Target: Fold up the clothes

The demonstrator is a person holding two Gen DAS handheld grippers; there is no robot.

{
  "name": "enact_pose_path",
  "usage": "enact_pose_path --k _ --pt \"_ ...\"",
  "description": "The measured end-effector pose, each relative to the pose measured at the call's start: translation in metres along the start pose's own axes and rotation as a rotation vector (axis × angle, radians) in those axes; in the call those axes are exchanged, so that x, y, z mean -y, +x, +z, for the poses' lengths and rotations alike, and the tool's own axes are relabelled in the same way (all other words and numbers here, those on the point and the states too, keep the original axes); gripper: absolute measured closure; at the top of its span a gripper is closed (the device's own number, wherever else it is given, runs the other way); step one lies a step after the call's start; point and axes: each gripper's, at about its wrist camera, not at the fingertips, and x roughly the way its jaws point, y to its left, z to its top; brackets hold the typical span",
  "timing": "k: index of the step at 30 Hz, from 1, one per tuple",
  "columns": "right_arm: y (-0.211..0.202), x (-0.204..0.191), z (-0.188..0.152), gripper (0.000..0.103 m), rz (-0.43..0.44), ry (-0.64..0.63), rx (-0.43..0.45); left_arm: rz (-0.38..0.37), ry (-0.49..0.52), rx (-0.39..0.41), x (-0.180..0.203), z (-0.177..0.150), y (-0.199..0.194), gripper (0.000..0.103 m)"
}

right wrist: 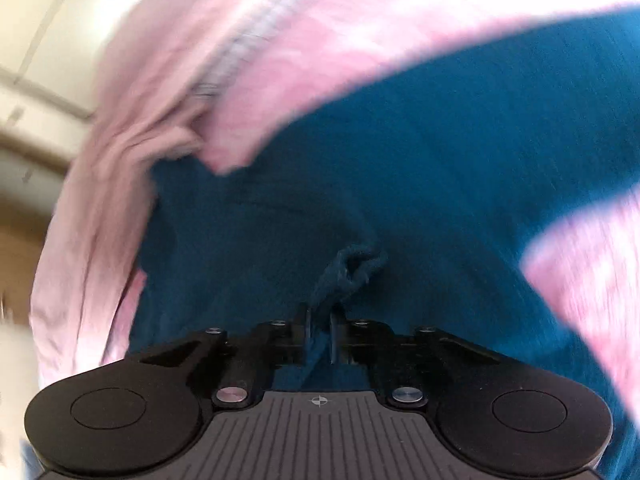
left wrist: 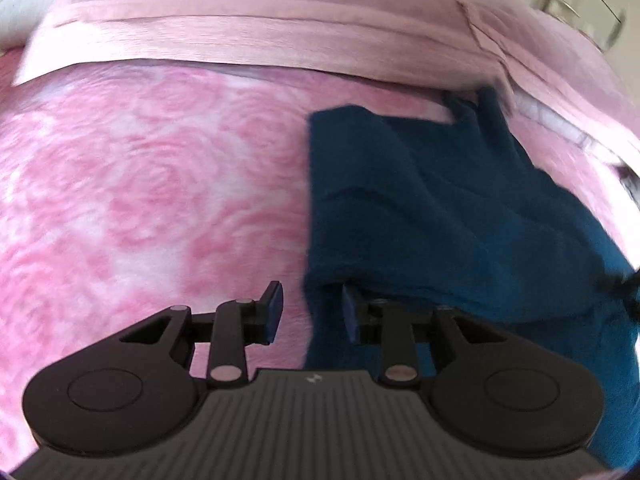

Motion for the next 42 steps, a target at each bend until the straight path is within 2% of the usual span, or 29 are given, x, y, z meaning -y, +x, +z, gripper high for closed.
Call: enact_pose_path --k 1,2,3,6,8,10,11,13,14,16,19,21,23,25,26,27,29,32,33,34,35,37,42 --pt "-0.005 -0.007 0.002 0.096 0.009 -0.048 0.027 -0.007 0.017 0.000 0.002 0.000 0.005 0.080" --pt "-0.010 -0.012 0.003 0.096 0.017 -0.081 0.055 0.003 0.037 0.006 0.004 0.001 0.009 0.090" --pt "-0.016 -0.017 0.005 0.097 0.025 -0.114 0.085 0.020 0.059 0.015 0.005 0.001 0.012 0.094" --pt "-0.043 -0.033 0.005 0.097 0.055 -0.219 0.222 0.039 0.135 0.078 0.010 0.000 0.004 0.094" --pt "-0.063 -0.037 0.001 0.097 0.053 -0.309 0.288 0.055 0.202 0.073 0.017 -0.006 0.003 0.094" --pt "-0.058 -0.032 -0.002 0.097 -0.010 -0.353 0.270 0.072 0.253 0.056 0.022 -0.011 0.006 0.093" --pt "-0.046 -0.026 -0.003 0.097 -0.061 -0.335 0.215 0.081 0.261 0.042 0.023 -0.012 0.009 0.092" --pt "-0.018 0.002 -0.006 0.097 -0.185 -0.234 0.066 0.097 0.280 0.019 0.026 -0.012 0.014 0.091" --pt "-0.014 0.012 -0.007 0.097 -0.187 -0.178 0.054 0.103 0.292 0.011 0.028 -0.010 0.014 0.090" --pt "-0.023 0.018 -0.008 0.097 -0.144 -0.124 0.100 0.105 0.320 0.005 0.029 -0.008 0.013 0.089" --pt "-0.036 0.001 -0.013 0.097 -0.138 -0.215 0.165 0.112 0.342 -0.024 0.029 -0.008 0.011 0.086" --pt "-0.028 0.002 -0.013 0.095 -0.179 -0.245 0.120 0.114 0.320 -0.073 0.029 -0.004 0.006 0.085" --pt "-0.022 0.008 -0.009 0.091 -0.210 -0.251 0.062 0.076 0.250 -0.111 0.027 0.003 -0.009 0.085" --pt "-0.033 0.005 0.000 0.084 -0.213 -0.257 0.085 0.032 0.180 -0.092 0.028 0.008 -0.030 0.080" --pt "-0.041 0.003 0.002 0.076 -0.251 -0.288 0.119 0.024 0.169 -0.078 0.031 0.010 -0.037 0.078" --pt "-0.049 0.000 0.004 0.073 -0.286 -0.313 0.160 0.018 0.175 -0.066 0.036 0.010 -0.038 0.078" --pt "-0.066 0.006 0.007 0.073 -0.264 -0.311 0.197 0.008 0.202 -0.042 0.049 0.010 -0.033 0.078" --pt "-0.065 0.032 0.014 0.073 -0.084 -0.189 0.091 0.011 0.201 -0.033 0.068 0.008 -0.001 0.077" --pt "-0.061 0.042 0.014 0.073 -0.092 -0.165 0.056 0.027 0.188 -0.051 0.072 0.007 0.010 0.077" --pt "-0.057 0.052 0.014 0.074 -0.136 -0.149 0.039 0.050 0.174 -0.071 0.077 0.007 0.018 0.078" --pt "-0.060 0.062 0.016 0.074 -0.156 -0.126 0.047 0.073 0.161 -0.090 0.081 0.006 0.027 0.078" --pt "-0.076 0.083 0.024 0.073 -0.095 -0.019 0.070 0.067 0.152 -0.097 0.089 0.007 0.023 0.077" --pt "-0.136 0.154 0.045 0.073 -0.133 0.210 0.190 0.016 0.050 -0.111 0.094 0.004 -0.008 0.076"
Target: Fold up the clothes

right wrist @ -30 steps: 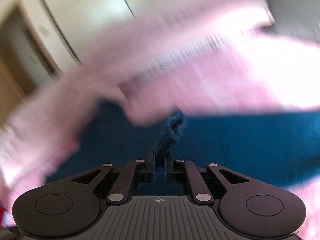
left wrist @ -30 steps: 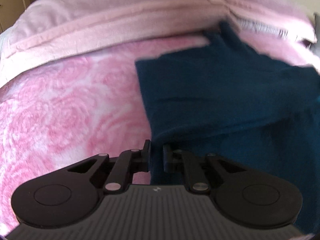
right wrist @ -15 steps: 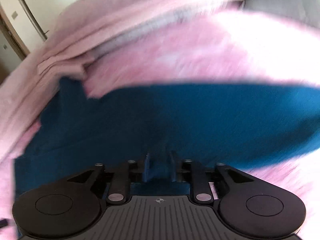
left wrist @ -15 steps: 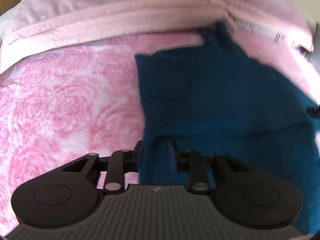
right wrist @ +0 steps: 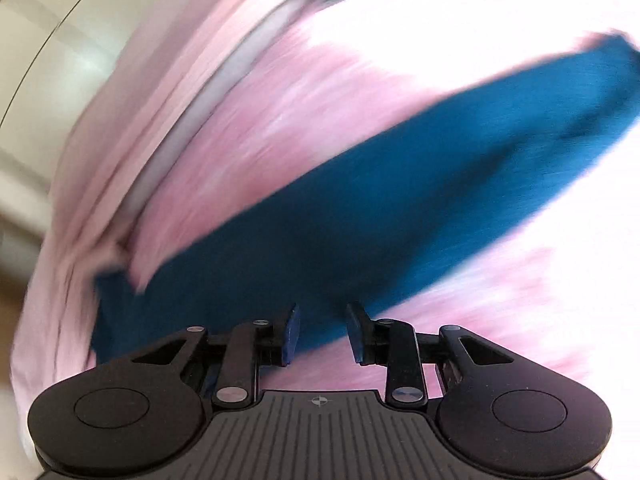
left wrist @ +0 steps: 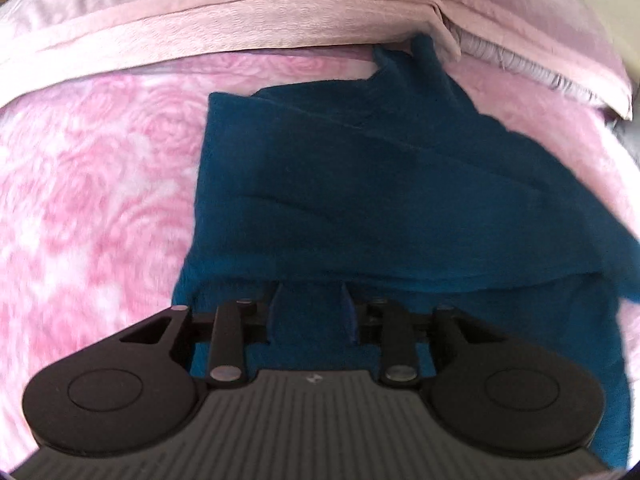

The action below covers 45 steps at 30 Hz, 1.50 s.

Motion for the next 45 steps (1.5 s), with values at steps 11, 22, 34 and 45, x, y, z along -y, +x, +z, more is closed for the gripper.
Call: enact_pose_path --k 11,22,34,45 --pt "-0.053 0.172 0.064 0.061 0.053 0.592 0.284 -0.097 -0.219 0.002 0.003 0.005 -0.013 0.076" --pt "-0.040 0.123 0.099 0.095 -0.174 0.284 0.257 -0.125 -0.277 0.000 -0.006 -0.001 -0.019 0.076" --pt "-0.045 -0.223 -0.084 0.091 0.199 -0.919 0.193 -0.130 -0.451 0.025 -0.060 -0.031 -0.046 0.072" --pt "0.010 -0.185 -0.193 0.031 -0.122 -1.173 -0.252 -0.242 -0.488 -0.054 -0.047 -0.054 -0.017 0.061"
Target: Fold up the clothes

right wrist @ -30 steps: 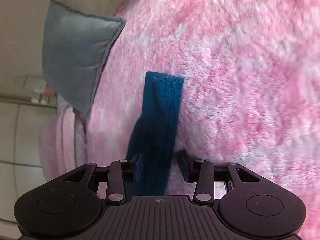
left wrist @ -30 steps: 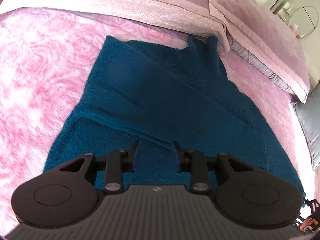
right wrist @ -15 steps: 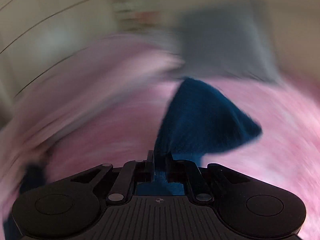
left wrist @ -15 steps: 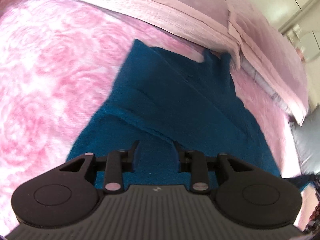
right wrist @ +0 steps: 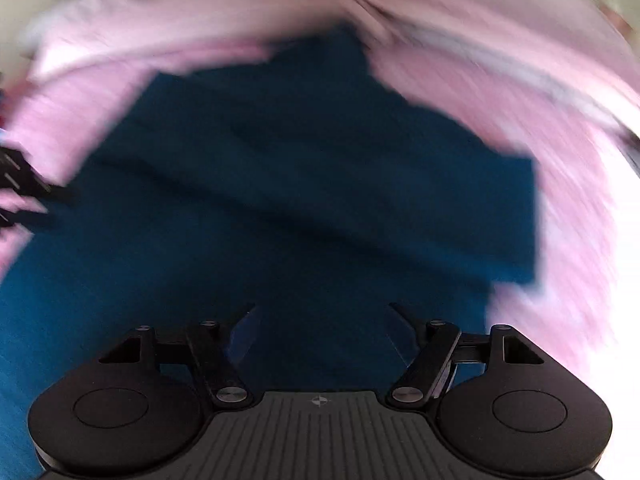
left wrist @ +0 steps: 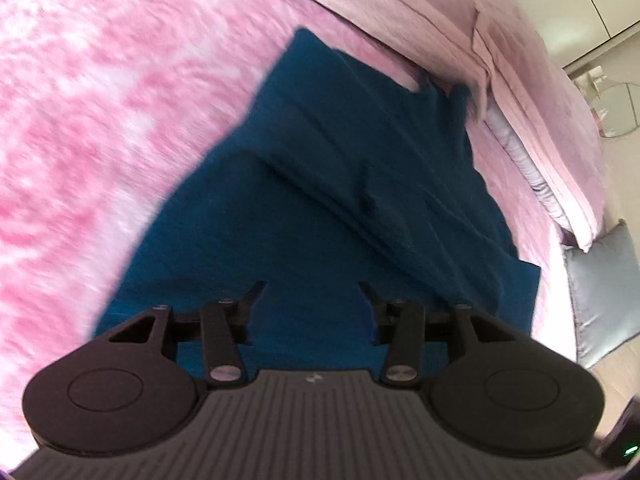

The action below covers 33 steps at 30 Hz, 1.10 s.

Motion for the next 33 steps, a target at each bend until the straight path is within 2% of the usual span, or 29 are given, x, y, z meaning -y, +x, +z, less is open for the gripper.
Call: enact_pose_path --k 4,9,10,11,13,15,18,20,22,24,29,31,33 --pt "0.005 0.053 -0.029 0.031 -0.120 0.114 -0.090 -0.049 -0.083 0.003 0.009 0.010 0.028 0.055" --pt "0.005 0.092 -0.036 0.031 -0.068 0.323 -0.104 -0.111 -0.249 0.012 0.013 0.022 0.061 0.054" --pt "0.006 0.093 -0.035 0.031 -0.062 0.349 -0.104 -0.114 -0.272 0.015 0.013 0.023 0.066 0.056" --pt "0.008 0.093 -0.035 0.031 -0.063 0.360 -0.102 -0.115 -0.266 0.016 0.017 0.024 0.067 0.066" --pt "0.010 0.092 -0.034 0.031 -0.069 0.368 -0.091 -0.115 -0.206 0.017 0.028 0.028 0.066 0.095" --pt "0.009 0.089 -0.035 0.031 -0.074 0.371 -0.084 -0.120 -0.085 0.041 0.045 0.036 0.055 0.096" --pt "0.006 0.085 -0.041 0.031 -0.076 0.371 -0.073 -0.140 0.125 0.142 0.074 0.052 0.025 0.097" --pt "-0.005 0.090 -0.044 0.031 -0.082 0.386 -0.032 -0.119 0.255 0.253 0.087 0.067 0.004 0.097" --pt "-0.020 0.091 -0.041 0.031 -0.088 0.394 0.042 -0.061 0.356 0.350 0.090 0.080 -0.011 0.097" --pt "-0.025 0.092 -0.033 0.031 -0.083 0.397 0.106 -0.010 0.389 0.343 0.080 0.093 -0.010 0.097" --pt "0.001 0.082 0.000 0.031 -0.025 0.339 0.170 0.071 0.371 0.212 0.042 0.089 0.022 0.097" --pt "0.016 0.074 0.010 0.031 -0.050 0.290 0.186 0.069 0.357 0.223 0.028 0.081 0.021 0.096" --pt "0.028 0.075 0.013 0.031 -0.097 0.261 0.158 0.081 0.341 0.233 0.016 0.078 0.022 0.096"
